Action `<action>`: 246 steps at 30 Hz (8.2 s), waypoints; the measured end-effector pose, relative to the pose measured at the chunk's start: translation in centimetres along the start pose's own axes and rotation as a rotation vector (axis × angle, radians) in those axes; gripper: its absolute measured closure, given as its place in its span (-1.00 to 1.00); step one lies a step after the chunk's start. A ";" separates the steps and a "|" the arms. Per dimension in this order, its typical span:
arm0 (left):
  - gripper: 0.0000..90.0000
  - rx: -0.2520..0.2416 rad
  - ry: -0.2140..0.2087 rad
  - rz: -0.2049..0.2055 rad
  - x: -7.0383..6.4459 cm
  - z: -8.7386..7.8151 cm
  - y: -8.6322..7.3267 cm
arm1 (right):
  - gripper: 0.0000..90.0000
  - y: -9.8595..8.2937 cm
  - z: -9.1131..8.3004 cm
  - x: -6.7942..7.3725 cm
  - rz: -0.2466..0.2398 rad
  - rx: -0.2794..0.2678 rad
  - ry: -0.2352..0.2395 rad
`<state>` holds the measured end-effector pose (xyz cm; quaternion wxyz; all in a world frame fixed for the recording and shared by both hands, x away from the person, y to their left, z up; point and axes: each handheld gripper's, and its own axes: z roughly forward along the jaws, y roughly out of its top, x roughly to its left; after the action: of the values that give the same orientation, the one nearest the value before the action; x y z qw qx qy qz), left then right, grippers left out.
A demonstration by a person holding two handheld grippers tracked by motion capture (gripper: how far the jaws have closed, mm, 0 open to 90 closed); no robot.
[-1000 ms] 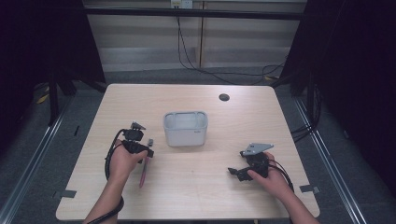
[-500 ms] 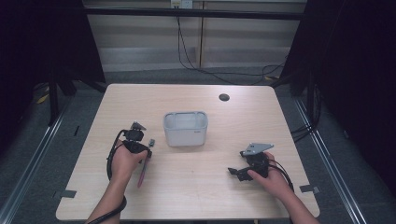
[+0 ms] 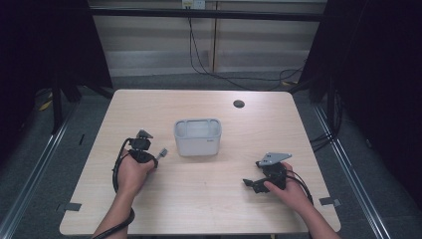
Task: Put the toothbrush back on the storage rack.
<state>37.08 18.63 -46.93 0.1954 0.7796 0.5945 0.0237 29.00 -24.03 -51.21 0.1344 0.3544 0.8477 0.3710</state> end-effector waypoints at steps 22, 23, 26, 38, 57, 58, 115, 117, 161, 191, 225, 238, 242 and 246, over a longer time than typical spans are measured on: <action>0.80 -0.119 -0.062 -0.003 0.5 -3.5 0.6 | -0.70 0.0 0.0 0.0 0.000 0.000 0.000; 0.80 -0.129 -0.065 -0.007 0.4 -3.6 0.6 | -0.70 0.0 0.0 0.0 0.000 0.000 0.000; 0.80 -0.147 -0.078 -0.005 0.4 -4.1 0.8 | -0.70 0.0 0.0 0.0 0.000 0.000 0.000; 0.79 -0.245 -0.108 0.001 0.3 -5.8 0.9 | -0.70 0.0 0.0 0.0 -0.001 0.000 -0.001; 0.79 -0.420 -0.163 0.027 -0.6 -8.6 1.4 | -0.70 0.0 0.0 0.0 -0.001 0.001 -0.002; 0.79 -0.428 -0.165 0.029 -0.7 -8.7 1.5 | -0.70 0.0 0.0 0.0 -0.001 0.001 -0.002; 0.79 -0.691 -0.209 0.078 -4.4 -11.7 4.4 | -0.70 0.0 0.0 0.0 -0.001 0.000 -0.001; 0.79 -0.692 -0.211 0.078 -4.5 -11.7 4.5 | -0.70 0.0 0.0 0.0 -0.002 0.000 -0.001; 0.79 -0.769 -0.239 0.100 -6.7 -11.8 7.3 | -0.70 0.0 0.0 0.0 -0.002 -0.002 -0.003; 0.79 -0.774 -0.247 0.115 -8.0 -10.6 8.9 | -0.70 0.0 0.0 0.0 -0.002 -0.002 -0.003; 0.79 -0.790 -0.249 0.102 -8.3 -8.2 9.4 | -0.70 0.0 0.0 0.0 0.000 -0.001 -0.002; 0.79 -0.789 -0.246 0.083 -7.6 -7.3 9.0 | -0.70 0.0 0.0 0.0 -0.002 0.000 -0.002; 0.78 -0.789 -0.247 0.078 -7.4 -7.1 8.8 | -0.70 0.0 0.0 0.0 -0.002 0.000 -0.002; 0.78 -0.796 -0.243 0.070 -7.3 -6.9 8.7 | -0.70 0.0 0.0 0.0 -0.001 0.000 -0.001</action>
<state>41.07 11.85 -36.24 0.5494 0.6602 0.4845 0.1660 28.99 -24.02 -51.20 0.1349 0.3543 0.8479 0.3707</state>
